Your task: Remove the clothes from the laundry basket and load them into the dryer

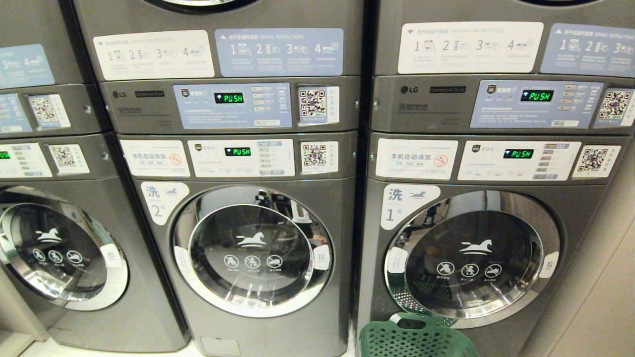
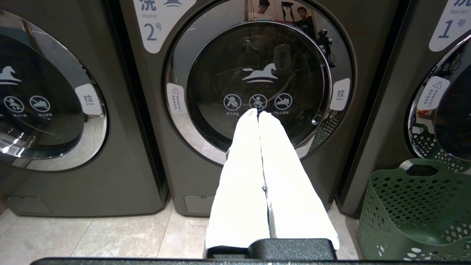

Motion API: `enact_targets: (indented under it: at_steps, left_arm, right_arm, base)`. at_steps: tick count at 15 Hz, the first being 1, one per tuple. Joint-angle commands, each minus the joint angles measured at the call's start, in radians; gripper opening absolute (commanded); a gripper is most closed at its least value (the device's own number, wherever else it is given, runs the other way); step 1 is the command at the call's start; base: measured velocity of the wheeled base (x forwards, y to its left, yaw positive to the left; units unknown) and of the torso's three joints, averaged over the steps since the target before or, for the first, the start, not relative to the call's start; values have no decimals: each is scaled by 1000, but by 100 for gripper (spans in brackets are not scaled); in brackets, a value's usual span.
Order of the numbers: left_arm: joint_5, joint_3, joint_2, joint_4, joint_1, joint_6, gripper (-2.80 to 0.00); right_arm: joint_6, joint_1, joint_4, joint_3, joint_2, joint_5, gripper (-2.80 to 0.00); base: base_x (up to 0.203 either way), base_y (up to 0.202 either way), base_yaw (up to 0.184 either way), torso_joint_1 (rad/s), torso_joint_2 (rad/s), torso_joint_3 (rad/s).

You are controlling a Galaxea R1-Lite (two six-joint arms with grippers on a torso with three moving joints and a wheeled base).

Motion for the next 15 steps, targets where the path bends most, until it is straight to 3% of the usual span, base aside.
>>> enact_targets:
  at_steps: [1,15]
  left_arm:
    - [0,2,1,-1,1,1,-280]
    - [0,2,1,-1,0,-1,-280]
  right_arm:
    - [-2,0,0,0,0,0,-280]
    - [-18,0,0,1,0,2,-280]
  base:
    - [0,0,0,0,0,0]
    - [0,0,0,0,0,0]
